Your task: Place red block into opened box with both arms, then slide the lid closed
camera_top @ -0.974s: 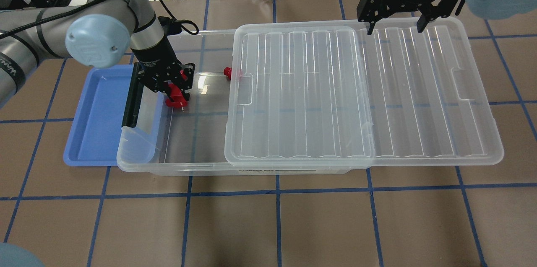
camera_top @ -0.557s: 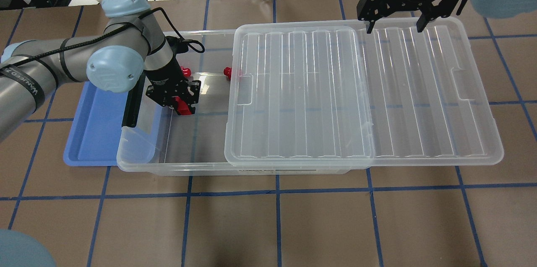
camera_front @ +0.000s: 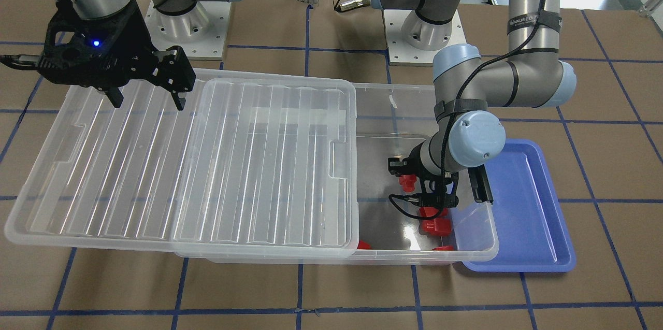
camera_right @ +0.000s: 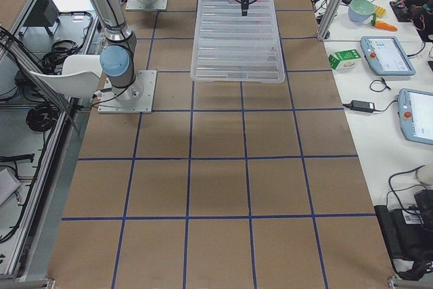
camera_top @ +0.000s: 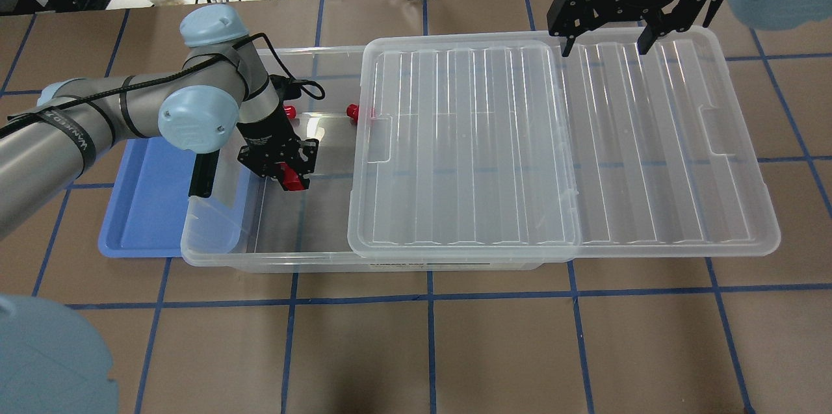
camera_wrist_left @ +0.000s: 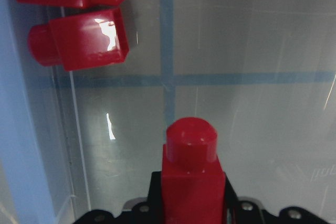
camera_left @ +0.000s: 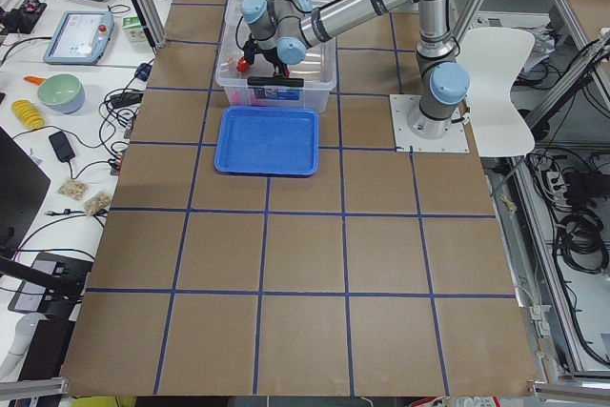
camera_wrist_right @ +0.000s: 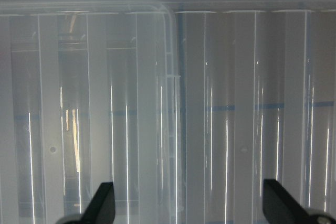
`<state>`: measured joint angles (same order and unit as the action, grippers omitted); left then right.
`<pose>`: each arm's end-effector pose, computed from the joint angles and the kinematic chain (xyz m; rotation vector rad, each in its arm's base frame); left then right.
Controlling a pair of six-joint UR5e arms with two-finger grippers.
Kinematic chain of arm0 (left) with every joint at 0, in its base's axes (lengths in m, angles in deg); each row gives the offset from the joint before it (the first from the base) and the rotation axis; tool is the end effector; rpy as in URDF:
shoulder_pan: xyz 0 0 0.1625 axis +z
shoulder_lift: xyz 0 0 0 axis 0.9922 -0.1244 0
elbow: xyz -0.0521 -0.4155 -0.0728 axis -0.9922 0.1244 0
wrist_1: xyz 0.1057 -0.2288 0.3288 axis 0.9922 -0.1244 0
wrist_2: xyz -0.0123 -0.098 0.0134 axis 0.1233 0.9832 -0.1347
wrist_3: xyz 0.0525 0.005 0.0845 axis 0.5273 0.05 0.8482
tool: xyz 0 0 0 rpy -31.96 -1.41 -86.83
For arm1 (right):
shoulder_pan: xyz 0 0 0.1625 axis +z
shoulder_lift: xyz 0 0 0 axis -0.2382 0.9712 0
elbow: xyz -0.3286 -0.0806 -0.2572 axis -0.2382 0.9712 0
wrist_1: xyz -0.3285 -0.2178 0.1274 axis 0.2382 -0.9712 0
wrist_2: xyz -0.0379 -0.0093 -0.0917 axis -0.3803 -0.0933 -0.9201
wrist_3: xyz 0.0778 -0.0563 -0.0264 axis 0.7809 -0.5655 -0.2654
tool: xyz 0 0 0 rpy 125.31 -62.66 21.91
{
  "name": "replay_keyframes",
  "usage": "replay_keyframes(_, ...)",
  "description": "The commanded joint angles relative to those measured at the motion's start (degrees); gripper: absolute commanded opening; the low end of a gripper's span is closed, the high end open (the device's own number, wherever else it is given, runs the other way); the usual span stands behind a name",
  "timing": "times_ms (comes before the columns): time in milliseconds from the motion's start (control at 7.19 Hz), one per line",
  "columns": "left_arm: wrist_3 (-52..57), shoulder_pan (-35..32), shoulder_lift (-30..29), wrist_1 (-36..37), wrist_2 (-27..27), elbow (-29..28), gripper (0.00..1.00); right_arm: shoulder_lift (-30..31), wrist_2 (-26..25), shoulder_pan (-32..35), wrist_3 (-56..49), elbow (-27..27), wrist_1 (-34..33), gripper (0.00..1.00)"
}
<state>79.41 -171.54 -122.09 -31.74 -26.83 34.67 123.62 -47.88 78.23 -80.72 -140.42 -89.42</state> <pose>-0.1280 -0.5580 0.2150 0.0118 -3.0302 -0.4295 0.1507 -0.5228 0.5121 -0.0491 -3.1328 0.1558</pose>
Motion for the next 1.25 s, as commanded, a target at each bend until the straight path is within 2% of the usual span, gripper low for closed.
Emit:
replay_keyframes(0,0.0,0.0,-2.1,1.3,0.1,0.0,0.0,0.0,0.1,0.0,0.1,-0.3,0.0,1.0)
replay_keyframes(417,0.0,0.0,-3.5,1.3,0.1,0.1,0.0,-0.2,0.2,0.0,0.1,-0.5,0.0,1.0)
replay_keyframes(557,0.0,0.0,-4.0,1.3,0.2,0.0,0.22,-0.2,0.2,0.0,0.1,-0.5,-0.1,1.0)
replay_keyframes(696,0.0,0.1,-4.1,1.3,0.1,0.0,0.65,-0.2,0.1,0.0,0.1,-0.5,-0.1,1.0)
replay_keyframes(835,-0.4,0.0,-4.1,1.3,0.2,-0.1,1.0,-0.2,0.1,0.0,0.1,-0.4,-0.1,1.0)
replay_keyframes(1113,-0.1,0.0,-2.6,0.8,0.1,-1.0,1.0,-0.3,0.1,-0.2,0.1,-0.2,-0.1,1.0)
